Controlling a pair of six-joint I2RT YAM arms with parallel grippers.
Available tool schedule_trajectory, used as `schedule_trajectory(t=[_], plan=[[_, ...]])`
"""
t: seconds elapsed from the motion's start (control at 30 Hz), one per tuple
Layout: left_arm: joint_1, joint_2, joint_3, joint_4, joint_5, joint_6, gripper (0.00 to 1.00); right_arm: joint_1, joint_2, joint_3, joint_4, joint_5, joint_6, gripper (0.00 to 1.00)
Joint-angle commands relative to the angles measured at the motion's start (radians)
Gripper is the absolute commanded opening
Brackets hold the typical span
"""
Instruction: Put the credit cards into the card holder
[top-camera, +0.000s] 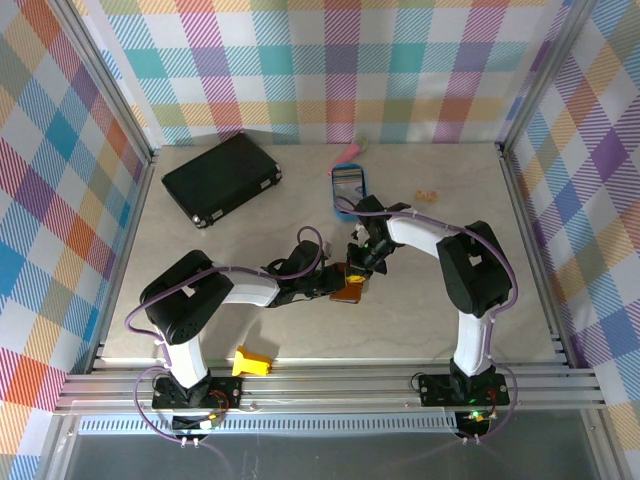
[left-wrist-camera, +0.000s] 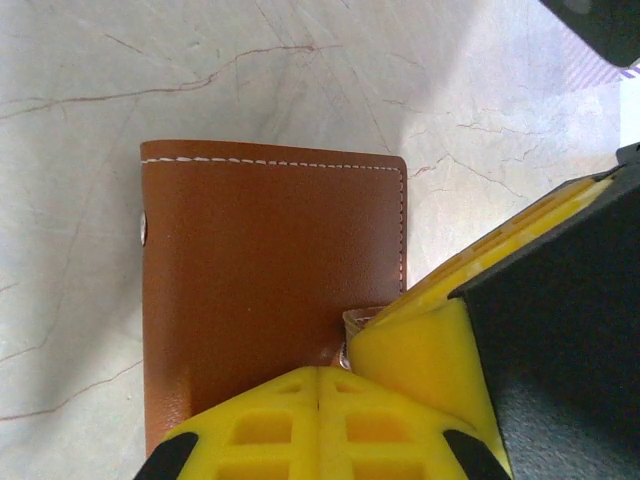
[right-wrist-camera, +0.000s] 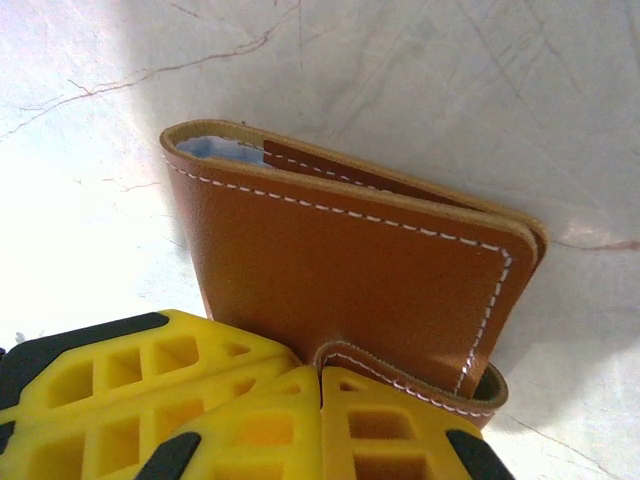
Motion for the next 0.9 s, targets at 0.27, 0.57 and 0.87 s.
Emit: schedule_trajectory(t=[0.27, 0.57, 0.87], plan=[[-0.008, 0.015, -0.008, -0.137, -0.017, 0.028, 0.0, -0.033, 0.038, -0.12, 0.083, 0.052, 0.014, 0.0], [-0.007, -0.003, 0.015, -0.166, -0.037, 0.042, 0.0, -0.07, -0.169, 0.019, 0.058, 0.054, 0.043, 0.46], [-0.008, -0.089, 0.065, -0.194, -0.036, 0.095, 0.03, -0.194, -0.398, -0.038, 0.078, 0.075, -0.043, 0.48]])
